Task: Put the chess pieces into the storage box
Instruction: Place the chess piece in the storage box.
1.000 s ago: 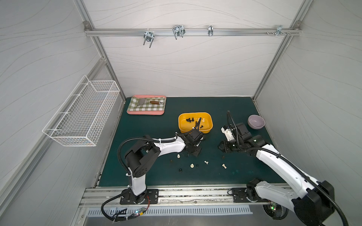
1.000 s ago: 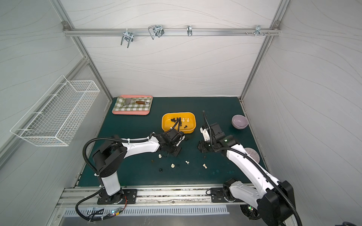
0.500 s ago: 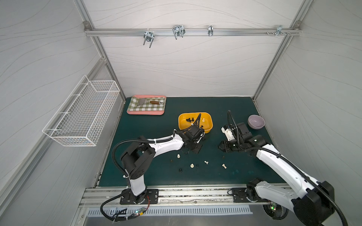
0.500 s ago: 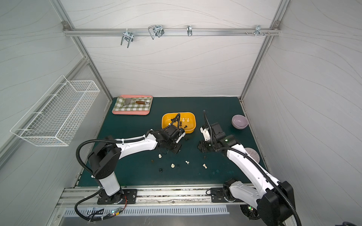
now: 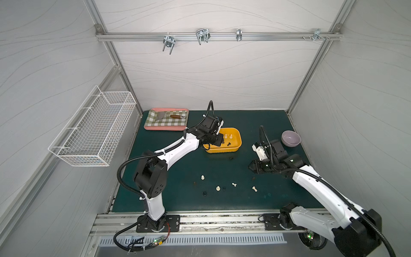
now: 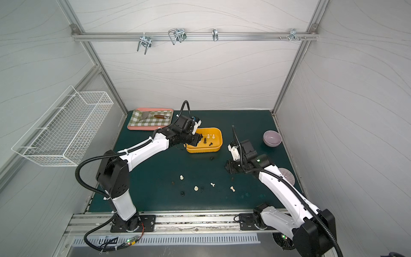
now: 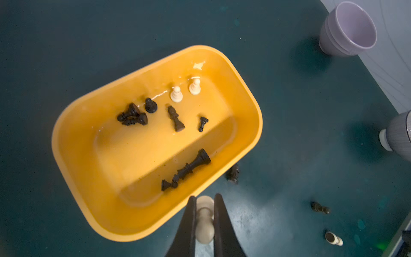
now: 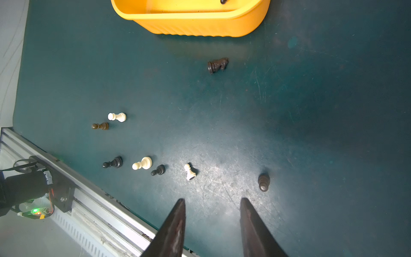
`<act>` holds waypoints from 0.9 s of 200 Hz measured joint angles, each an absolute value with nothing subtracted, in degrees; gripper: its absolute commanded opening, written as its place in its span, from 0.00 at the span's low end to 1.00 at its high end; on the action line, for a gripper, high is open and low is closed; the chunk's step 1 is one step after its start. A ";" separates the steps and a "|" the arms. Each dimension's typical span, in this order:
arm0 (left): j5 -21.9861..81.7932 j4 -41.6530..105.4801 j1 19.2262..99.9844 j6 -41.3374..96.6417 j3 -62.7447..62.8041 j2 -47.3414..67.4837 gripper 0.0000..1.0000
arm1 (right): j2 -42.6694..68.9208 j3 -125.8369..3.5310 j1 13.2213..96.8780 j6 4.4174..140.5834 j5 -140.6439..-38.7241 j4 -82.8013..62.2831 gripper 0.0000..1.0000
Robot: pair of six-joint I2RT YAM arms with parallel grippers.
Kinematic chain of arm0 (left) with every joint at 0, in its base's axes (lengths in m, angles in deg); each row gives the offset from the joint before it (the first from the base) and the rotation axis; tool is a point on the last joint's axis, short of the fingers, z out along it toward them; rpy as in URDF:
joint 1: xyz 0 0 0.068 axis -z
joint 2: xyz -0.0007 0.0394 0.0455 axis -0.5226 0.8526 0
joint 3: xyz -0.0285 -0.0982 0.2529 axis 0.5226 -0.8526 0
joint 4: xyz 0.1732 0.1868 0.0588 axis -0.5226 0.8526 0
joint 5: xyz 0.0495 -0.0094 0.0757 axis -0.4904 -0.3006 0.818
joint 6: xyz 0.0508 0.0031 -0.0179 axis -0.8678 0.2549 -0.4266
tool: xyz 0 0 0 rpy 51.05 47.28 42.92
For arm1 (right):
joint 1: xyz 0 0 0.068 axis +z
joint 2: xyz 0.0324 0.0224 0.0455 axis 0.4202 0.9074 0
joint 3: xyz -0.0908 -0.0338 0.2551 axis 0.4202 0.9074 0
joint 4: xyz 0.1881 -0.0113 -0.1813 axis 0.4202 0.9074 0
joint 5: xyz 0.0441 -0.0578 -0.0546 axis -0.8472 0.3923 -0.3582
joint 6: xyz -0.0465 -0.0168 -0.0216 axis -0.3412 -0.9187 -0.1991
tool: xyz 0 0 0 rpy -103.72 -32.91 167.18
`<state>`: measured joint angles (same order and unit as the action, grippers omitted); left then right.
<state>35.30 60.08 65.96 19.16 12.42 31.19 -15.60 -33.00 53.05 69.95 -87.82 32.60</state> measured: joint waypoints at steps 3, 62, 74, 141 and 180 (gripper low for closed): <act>35.26 60.10 65.68 19.16 12.81 31.74 0.10 | -15.73 -33.00 53.05 69.95 -87.82 32.71 0.42; 35.26 62.51 62.64 19.54 13.71 38.32 0.10 | -18.72 -32.41 52.94 69.97 -87.77 33.83 0.42; 35.26 62.60 62.44 19.60 13.84 39.06 0.10 | -18.68 -32.32 52.94 69.99 -87.79 33.91 0.42; 35.87 63.91 61.33 19.25 17.03 43.11 0.12 | -18.64 -32.30 52.94 69.99 -87.79 34.33 0.42; 37.05 65.11 60.22 18.05 20.96 45.34 0.13 | -18.64 -32.26 52.94 69.97 -87.79 34.39 0.42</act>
<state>37.05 65.11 60.22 18.05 20.96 45.34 -18.64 -32.26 52.94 69.97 -87.79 34.39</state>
